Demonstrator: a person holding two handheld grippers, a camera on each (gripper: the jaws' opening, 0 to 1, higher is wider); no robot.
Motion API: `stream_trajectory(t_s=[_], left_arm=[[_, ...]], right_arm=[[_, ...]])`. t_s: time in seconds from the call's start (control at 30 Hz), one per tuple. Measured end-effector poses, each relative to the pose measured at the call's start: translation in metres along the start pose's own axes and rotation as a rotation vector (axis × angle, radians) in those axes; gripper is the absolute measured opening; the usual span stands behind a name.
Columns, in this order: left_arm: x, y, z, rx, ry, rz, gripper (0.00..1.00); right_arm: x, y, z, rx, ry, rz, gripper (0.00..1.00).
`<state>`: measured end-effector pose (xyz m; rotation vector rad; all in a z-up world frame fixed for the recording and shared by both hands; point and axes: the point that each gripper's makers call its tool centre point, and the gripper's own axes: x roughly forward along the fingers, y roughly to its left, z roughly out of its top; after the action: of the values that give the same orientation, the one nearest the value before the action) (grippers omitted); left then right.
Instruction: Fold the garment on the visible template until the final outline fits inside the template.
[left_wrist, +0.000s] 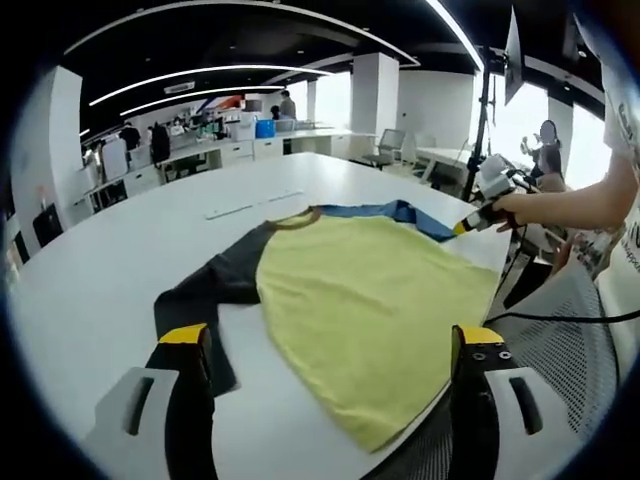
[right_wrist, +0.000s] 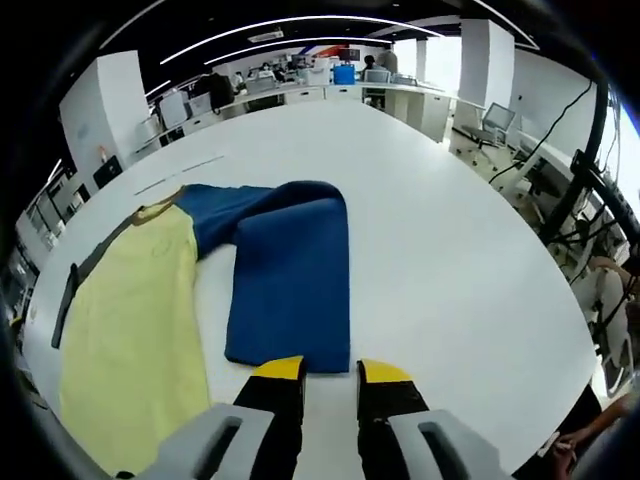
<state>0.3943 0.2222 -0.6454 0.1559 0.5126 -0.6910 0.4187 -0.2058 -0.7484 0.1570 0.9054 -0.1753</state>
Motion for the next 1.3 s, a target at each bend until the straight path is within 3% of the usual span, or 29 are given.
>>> stream_trajectory(t_s=[0.3,0.67,0.9,1.3], left_arm=[[0.001,0.003,-0.004,-0.005,0.024,0.013,0.91],[0.003,0.007,0.000,-0.016,0.005,0.033,0.96],[0.003,0.008,0.010,-0.039,-0.020,0.026,0.96],[0.005,0.004,0.015,-0.053,-0.026,0.011,0.97]], right_arm=[[0.002,-0.004,0.002,-0.004,-0.009,-0.015,0.00],[-0.003,-0.027,0.008,-0.061,-0.004,-0.055,0.00],[-0.010,-0.052,0.017,-0.106,-0.010,-0.091,0.00],[-0.008,-0.116,0.049,-0.194,-0.014,-0.245,0.00]])
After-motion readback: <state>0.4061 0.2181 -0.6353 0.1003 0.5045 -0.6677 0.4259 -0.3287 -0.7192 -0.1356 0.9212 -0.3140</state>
